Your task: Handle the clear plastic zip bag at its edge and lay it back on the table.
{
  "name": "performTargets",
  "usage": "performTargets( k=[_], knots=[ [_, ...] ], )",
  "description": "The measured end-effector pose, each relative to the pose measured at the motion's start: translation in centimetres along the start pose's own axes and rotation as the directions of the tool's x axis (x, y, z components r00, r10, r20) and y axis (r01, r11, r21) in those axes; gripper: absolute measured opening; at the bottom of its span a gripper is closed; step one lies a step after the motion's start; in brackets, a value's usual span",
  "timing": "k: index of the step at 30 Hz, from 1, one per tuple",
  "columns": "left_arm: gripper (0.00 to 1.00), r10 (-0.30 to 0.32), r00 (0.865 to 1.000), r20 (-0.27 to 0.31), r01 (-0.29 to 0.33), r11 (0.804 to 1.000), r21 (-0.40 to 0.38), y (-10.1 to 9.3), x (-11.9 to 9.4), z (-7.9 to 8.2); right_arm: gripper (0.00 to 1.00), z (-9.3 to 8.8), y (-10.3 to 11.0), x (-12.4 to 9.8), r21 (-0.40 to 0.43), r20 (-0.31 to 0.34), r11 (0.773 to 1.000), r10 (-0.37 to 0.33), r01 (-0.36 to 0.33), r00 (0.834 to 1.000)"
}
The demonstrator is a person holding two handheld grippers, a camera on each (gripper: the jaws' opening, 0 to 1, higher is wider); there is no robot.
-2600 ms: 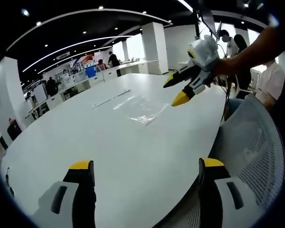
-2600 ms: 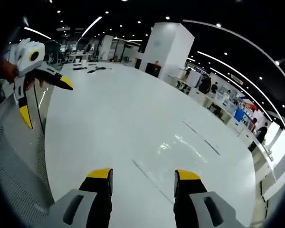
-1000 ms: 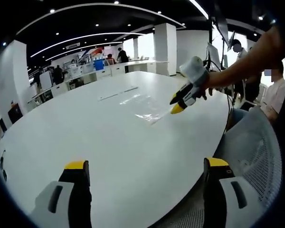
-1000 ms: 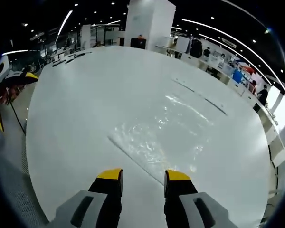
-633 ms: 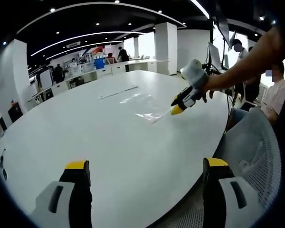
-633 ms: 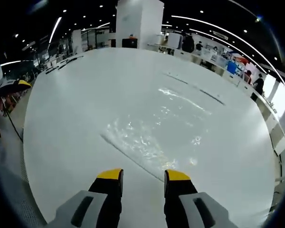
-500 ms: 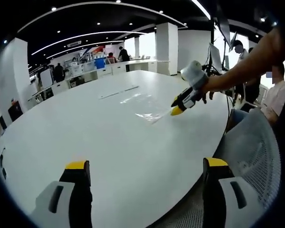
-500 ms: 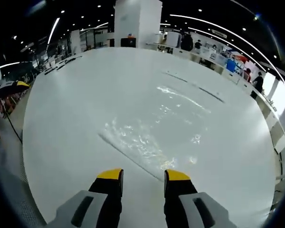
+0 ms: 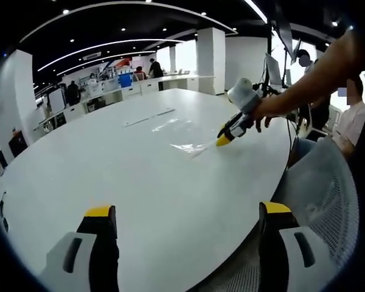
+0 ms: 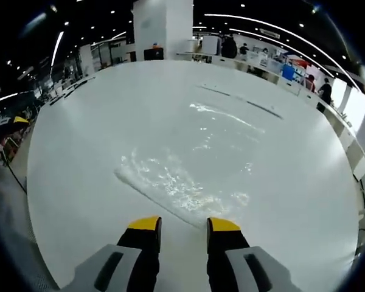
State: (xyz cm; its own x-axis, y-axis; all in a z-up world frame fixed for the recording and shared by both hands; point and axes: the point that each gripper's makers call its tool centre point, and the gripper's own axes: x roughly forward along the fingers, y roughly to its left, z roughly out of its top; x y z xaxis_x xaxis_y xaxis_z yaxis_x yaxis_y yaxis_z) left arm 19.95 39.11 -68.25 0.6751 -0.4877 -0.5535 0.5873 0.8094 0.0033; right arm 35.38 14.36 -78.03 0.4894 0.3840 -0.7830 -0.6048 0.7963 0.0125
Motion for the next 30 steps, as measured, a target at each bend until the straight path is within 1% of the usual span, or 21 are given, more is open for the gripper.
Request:
performTargets(
  k=[3,5,7,9,10,12,13,15,17,18,22,24,25,27,28,29,30],
  knots=[
    [0.95,-0.003,1.000,-0.012,0.003,1.000,0.023,-0.1,0.0,-0.2,0.24,0.0,0.2,0.1,0.024,0.001,1.000,0.012,-0.012,1.000],
    [0.95,-0.005,1.000,-0.010,0.005,1.000,0.018,0.0,0.0,-0.3,0.19,0.0,0.5,0.2,0.028,-0.002,0.999,0.020,-0.020,1.000],
    [0.95,-0.005,1.000,-0.010,0.005,1.000,0.013,0.0,0.1,-0.3,0.16,0.0,1.2,0.2,0.038,-0.010,0.998,0.055,-0.055,0.998],
    [0.95,-0.005,1.000,-0.010,0.005,1.000,0.014,-0.1,0.1,-0.2,0.15,-0.1,1.8,0.1,0.032,-0.033,0.996,0.089,-0.088,0.996],
    [0.95,-0.005,1.000,-0.010,0.005,1.000,0.014,0.0,0.1,-0.3,0.14,0.0,1.9,0.0,0.025,-0.039,0.995,0.094,-0.093,0.995],
    [0.94,-0.007,1.000,-0.012,0.007,1.000,0.014,-0.1,0.2,-0.2,0.13,0.6,1.9,0.1,0.006,-0.014,0.995,0.101,-0.101,0.995],
    [0.94,-0.008,1.000,-0.012,0.008,1.000,0.013,-0.1,0.3,-0.2,0.13,0.9,1.9,-0.2,-0.002,0.000,0.996,0.092,-0.092,0.996],
    [0.94,-0.006,1.000,-0.006,0.007,1.000,0.006,0.0,0.3,-0.1,0.15,1.0,1.6,0.0,-0.016,0.005,0.997,0.081,-0.081,0.997],
    [0.94,-0.007,1.000,-0.005,0.007,1.000,-0.002,0.0,0.3,-0.2,0.16,0.6,1.3,0.0,-0.054,-0.021,0.996,0.068,-0.069,0.998],
    [0.94,-0.007,1.000,-0.004,0.007,1.000,-0.003,0.0,0.3,-0.2,0.16,0.4,1.2,0.1,-0.089,-0.038,0.994,0.066,-0.070,0.997],
    [0.93,-0.010,1.000,-0.002,0.010,1.000,-0.009,-0.1,0.4,-0.2,0.16,-0.1,1.1,0.3,-0.142,-0.084,0.986,0.079,-0.090,0.993],
    [0.93,-0.011,1.000,-0.002,0.011,1.000,-0.008,-0.1,0.4,-0.2,0.16,-0.3,1.1,0.1,-0.161,-0.098,0.982,0.080,-0.095,0.992],
    [0.93,-0.010,1.000,-0.002,0.010,1.000,-0.010,0.0,0.3,-0.3,0.16,-0.5,1.4,0.0,-0.162,-0.104,0.982,0.085,-0.101,0.991],
    [0.93,-0.007,1.000,-0.001,0.007,1.000,-0.013,0.2,0.3,-0.4,0.16,-0.1,1.4,0.1,-0.180,-0.100,0.978,0.086,-0.103,0.991],
    [0.93,-0.005,1.000,-0.001,0.005,1.000,-0.017,0.2,0.3,-0.4,0.15,-0.1,1.5,0.1,-0.223,-0.118,0.968,0.091,-0.116,0.989],
    [0.93,-0.005,1.000,-0.003,0.005,1.000,-0.019,0.2,0.3,-0.4,0.14,-0.2,1.5,0.1,-0.244,-0.128,0.961,0.099,-0.128,0.987],
    [0.93,-0.005,1.000,-0.003,0.005,1.000,-0.019,0.1,0.3,-0.4,0.13,-0.2,1.7,0.2,-0.238,-0.135,0.962,0.105,-0.135,0.985]
  ],
)
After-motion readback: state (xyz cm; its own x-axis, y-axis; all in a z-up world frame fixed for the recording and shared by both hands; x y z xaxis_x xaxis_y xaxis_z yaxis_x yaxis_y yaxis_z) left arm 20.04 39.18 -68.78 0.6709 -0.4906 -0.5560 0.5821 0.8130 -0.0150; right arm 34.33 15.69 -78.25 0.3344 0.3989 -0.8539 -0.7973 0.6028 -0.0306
